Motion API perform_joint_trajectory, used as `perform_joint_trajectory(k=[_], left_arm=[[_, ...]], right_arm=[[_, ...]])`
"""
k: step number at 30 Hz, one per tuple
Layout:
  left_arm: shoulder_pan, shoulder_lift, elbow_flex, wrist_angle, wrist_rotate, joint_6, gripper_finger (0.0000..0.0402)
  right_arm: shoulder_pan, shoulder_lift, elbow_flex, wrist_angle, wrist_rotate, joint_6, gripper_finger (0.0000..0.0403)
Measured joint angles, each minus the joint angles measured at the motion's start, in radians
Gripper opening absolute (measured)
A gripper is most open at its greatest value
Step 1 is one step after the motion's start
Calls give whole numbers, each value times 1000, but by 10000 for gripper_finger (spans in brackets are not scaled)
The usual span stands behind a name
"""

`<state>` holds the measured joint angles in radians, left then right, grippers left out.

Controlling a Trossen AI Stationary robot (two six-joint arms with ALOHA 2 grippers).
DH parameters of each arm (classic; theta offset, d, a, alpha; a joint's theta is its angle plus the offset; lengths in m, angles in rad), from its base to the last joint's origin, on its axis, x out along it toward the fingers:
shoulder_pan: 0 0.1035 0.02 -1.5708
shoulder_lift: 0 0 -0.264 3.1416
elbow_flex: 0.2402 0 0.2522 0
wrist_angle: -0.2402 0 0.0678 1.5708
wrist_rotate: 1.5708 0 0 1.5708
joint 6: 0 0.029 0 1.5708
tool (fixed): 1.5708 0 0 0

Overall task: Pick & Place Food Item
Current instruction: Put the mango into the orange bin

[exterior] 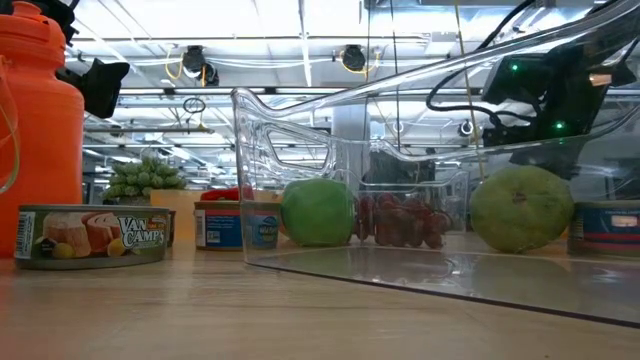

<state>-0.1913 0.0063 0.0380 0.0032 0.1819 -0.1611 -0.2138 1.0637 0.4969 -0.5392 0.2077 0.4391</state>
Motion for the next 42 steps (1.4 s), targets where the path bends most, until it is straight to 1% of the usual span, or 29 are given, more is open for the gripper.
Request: perform_joint_trajectory(k=[19, 23, 27, 33, 35, 42], left_arm=[[0, 0, 0, 0, 0, 0, 397], [0, 0, 0, 0, 0, 0, 397], [-1, 0, 0, 0, 0, 0, 397], [-1, 0, 0, 0, 0, 0, 397], [-1, 0, 0, 0, 0, 0, 397], [0, 0, 0, 0, 0, 0, 397]], right_arm=[[0, 0, 1, 16, 0, 1, 389], [0, -1, -32, 39, 1, 5, 384], [0, 0, -73, 57, 0, 45, 352], [0, -2, -80, 85, -6, 76, 259], [0, -9, -81, 126, -40, 67, 235], [0, -76, -81, 301, -160, 45, 238]])
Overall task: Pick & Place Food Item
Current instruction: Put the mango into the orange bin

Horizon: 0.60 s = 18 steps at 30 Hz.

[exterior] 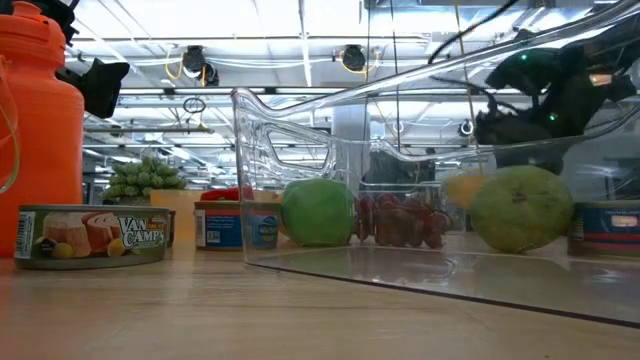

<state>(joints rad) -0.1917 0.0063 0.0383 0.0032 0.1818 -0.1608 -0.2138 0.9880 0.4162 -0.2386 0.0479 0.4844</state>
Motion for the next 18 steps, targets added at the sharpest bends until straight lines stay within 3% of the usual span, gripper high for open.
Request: perform_joint_trajectory(k=[5, 13, 18], left_arm=[[0, 0, 0, 0, 0, 0, 397], [0, 0, 0, 0, 0, 0, 397], [0, 0, -1, 33, -41, 40, 397]], right_arm=[[15, -58, 0, 68, -24, -29, 260], [39, -96, 1, 294, -32, -192, 235], [39, -76, 1, 431, -120, -310, 248]])
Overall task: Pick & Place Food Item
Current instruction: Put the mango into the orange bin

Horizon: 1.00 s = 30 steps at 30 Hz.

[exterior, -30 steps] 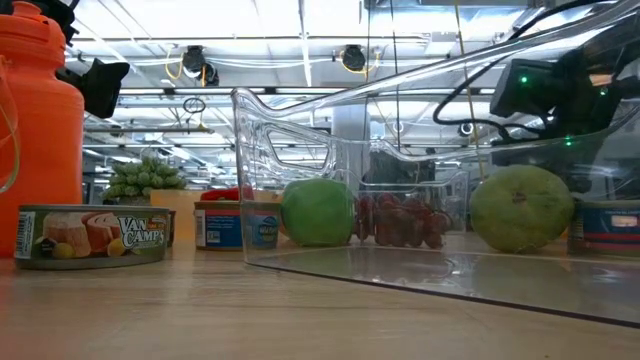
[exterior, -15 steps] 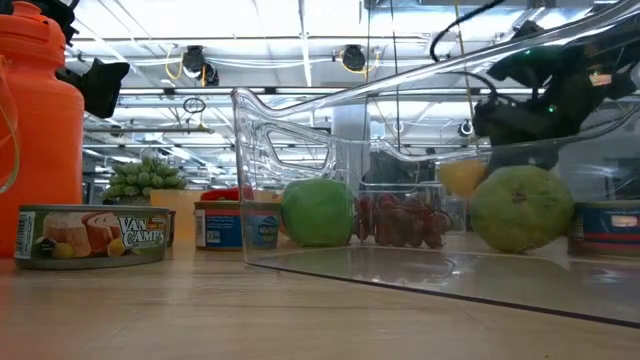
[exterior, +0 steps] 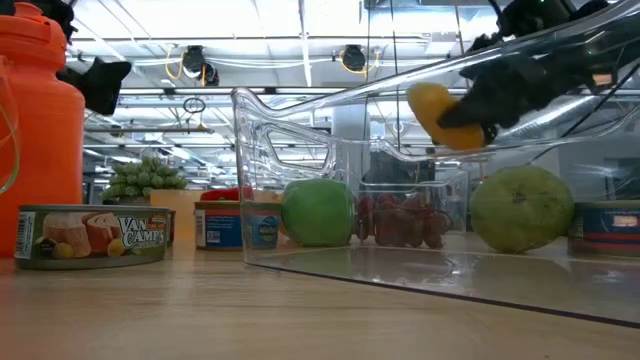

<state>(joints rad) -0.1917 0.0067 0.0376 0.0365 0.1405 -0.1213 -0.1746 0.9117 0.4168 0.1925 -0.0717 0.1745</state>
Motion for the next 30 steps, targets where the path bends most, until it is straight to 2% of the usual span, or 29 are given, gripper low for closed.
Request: perform_joint_trajectory(k=[3, 8, 11, 14, 16, 23, 30], left_arm=[[1, -1, 0, 105, -105, 81, 397], [1, -1, 1, 204, -141, 78, 397], [1, 0, 1, 179, -297, 93, 397], [1, 12, 1, 117, -460, 32, 397], [1, 20, 0, 119, -534, -26, 397], [2, 64, 0, 188, -764, -39, 397], [2, 116, 0, 285, -893, 31, 397]], right_arm=[[0, 10, 0, 47, -12, -14, 252], [-11, 20, 0, 113, -10, -26, 242], [-15, 32, 1, 172, -9, -27, 241], [-15, 48, 1, 215, -8, -28, 244], [-15, 63, 1, 254, -8, -26, 245], [-15, 151, 1, 386, 13, -3, 244], [-14, 244, 1, 518, 46, 23, 244]])
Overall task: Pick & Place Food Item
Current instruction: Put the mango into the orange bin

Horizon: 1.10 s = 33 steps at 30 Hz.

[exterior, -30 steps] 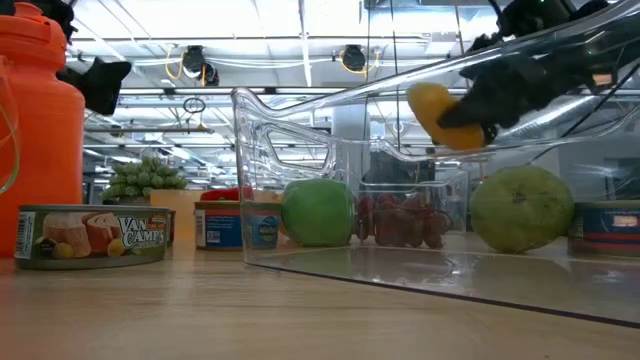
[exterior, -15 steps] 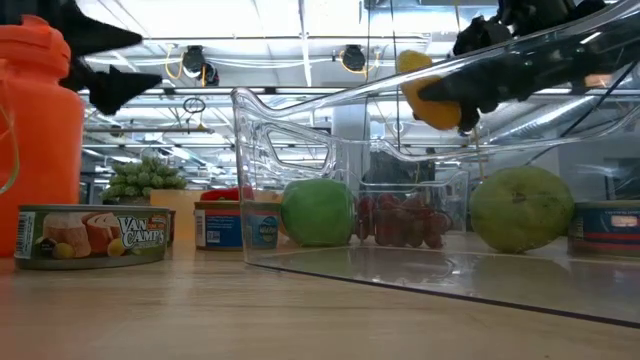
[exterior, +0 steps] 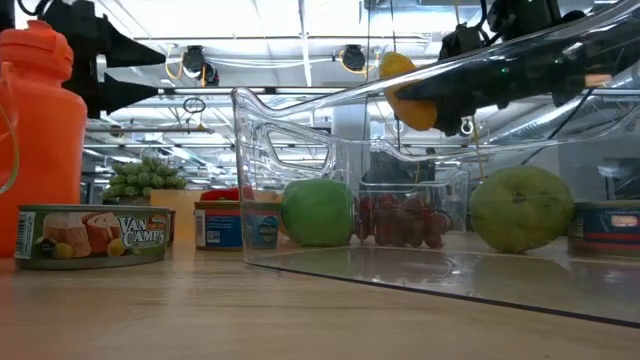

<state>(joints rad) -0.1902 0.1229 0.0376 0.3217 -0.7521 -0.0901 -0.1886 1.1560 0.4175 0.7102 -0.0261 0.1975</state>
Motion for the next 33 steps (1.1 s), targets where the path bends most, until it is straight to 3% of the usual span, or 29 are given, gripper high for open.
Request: perform_joint_trajectory(k=[5, 10, 15, 20, 25, 33], left_arm=[[0, 15, 0, 49, -113, 12, 397], [0, 20, 0, 50, -106, -1, 397], [0, 78, 1, 116, -34, -9, 397], [11, 200, 4, 250, -4, 14, 397], [65, 360, 52, 256, 14, -11, 397], [161, 629, 219, 257, 216, 25, 397]], right_arm=[[0, 37, 0, 50, 0, 3, 244], [0, 62, 0, 95, -1, 0, 244], [0, 104, 0, 167, -6, 0, 243], [3, 161, 12, 236, -31, 0, 243], [14, 238, 70, 235, -31, -2, 244], [18, 358, 199, 253, -109, -11, 244]])
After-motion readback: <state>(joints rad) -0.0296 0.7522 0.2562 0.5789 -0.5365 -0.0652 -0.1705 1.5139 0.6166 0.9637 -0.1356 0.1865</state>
